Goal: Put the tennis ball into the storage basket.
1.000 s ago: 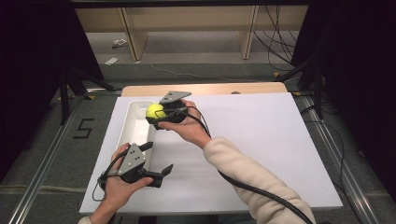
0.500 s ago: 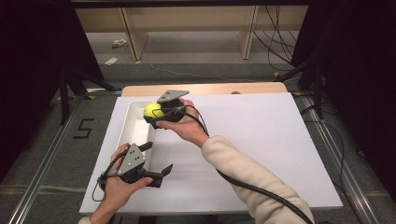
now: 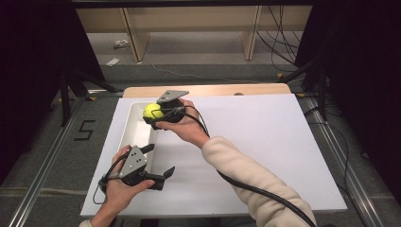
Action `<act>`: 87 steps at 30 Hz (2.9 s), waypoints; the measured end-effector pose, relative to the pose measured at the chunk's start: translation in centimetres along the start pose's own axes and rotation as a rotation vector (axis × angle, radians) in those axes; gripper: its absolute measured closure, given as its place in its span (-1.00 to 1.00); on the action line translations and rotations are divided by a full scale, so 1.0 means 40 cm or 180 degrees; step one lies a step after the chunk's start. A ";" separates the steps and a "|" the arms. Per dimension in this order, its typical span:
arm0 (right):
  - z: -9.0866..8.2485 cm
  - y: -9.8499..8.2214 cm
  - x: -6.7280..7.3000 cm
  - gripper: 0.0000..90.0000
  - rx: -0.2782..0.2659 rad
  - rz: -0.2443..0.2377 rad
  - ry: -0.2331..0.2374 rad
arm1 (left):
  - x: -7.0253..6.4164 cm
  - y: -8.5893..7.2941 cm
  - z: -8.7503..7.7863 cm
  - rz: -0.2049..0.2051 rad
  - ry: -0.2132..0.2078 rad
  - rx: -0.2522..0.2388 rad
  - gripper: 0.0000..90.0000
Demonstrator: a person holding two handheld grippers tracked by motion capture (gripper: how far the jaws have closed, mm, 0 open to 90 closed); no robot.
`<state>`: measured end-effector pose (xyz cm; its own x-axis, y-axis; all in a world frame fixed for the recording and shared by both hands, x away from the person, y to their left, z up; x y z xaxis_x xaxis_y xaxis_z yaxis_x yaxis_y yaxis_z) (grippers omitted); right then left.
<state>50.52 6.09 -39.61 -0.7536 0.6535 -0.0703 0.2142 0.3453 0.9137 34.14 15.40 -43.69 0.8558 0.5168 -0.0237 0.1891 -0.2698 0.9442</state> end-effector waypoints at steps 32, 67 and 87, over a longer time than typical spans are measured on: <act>0.025 0.019 0.003 -0.40 0.0012 0.0008 0.0016 | -0.002 0.000 0.000 0.0003 -0.0004 0.0006 -1.00; 0.055 0.022 0.013 -0.40 0.0047 -0.0002 0.0040 | -0.003 0.000 -0.001 0.0012 0.0001 0.0014 -1.00; 0.071 0.031 0.031 -0.40 0.0062 -0.0044 0.0091 | -0.003 -0.002 0.000 0.0022 -0.0019 0.0035 -1.00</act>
<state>51.62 9.22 -39.69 -0.7741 0.6291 -0.0712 0.2154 0.3675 0.9047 34.00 15.36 -43.77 0.8599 0.5102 -0.0190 0.1882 -0.2823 0.9407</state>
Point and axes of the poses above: each handheld gripper's, and its own axes: z roughly forward along the jaws, y roughly out of its top, x roughly to its left, the point moved 3 cm from there along z, roughly forward along the jaws, and after that the axes turned 14 degrees about -y, right-handed, at the moved point
